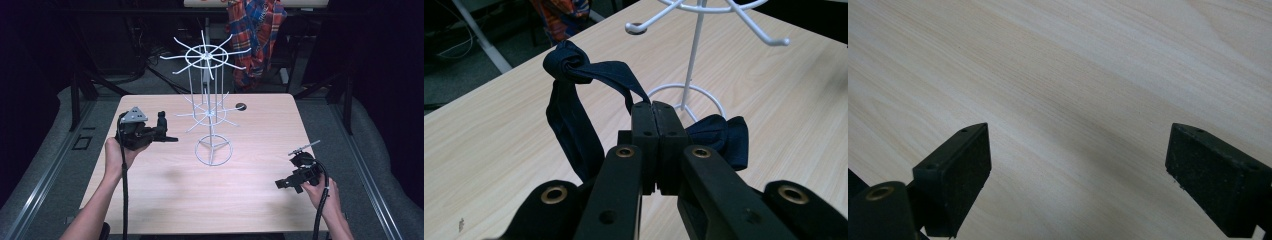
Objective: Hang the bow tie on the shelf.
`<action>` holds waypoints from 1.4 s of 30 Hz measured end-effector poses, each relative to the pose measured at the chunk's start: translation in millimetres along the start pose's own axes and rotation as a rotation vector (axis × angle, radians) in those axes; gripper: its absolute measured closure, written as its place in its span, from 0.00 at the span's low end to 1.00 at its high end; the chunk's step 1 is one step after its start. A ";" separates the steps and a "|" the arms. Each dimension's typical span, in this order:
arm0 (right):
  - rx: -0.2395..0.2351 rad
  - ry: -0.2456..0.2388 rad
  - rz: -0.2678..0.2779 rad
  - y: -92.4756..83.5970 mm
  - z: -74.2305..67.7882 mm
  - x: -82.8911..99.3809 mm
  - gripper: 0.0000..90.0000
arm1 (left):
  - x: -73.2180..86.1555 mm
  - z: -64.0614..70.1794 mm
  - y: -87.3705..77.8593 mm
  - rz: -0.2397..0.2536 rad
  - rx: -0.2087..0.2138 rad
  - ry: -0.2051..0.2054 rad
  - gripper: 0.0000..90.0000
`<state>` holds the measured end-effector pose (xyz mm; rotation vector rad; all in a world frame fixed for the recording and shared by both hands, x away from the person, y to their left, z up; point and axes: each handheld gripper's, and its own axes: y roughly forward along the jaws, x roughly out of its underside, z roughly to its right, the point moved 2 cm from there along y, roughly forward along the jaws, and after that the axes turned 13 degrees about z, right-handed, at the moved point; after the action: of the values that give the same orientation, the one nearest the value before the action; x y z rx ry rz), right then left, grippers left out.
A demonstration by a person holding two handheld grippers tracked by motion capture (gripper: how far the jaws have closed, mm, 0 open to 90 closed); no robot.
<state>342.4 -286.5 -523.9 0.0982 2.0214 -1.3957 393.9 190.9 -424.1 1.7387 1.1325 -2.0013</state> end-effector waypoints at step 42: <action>-0.014 0.007 0.008 -0.2 0.6 1.3 0.11 | -16.9 12.5 24.7 0.015 0.067 0.039 0.99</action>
<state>341.6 -287.5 -524.5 0.1050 2.0337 -1.3776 405.0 160.9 -418.2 1.8212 1.0736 -2.0268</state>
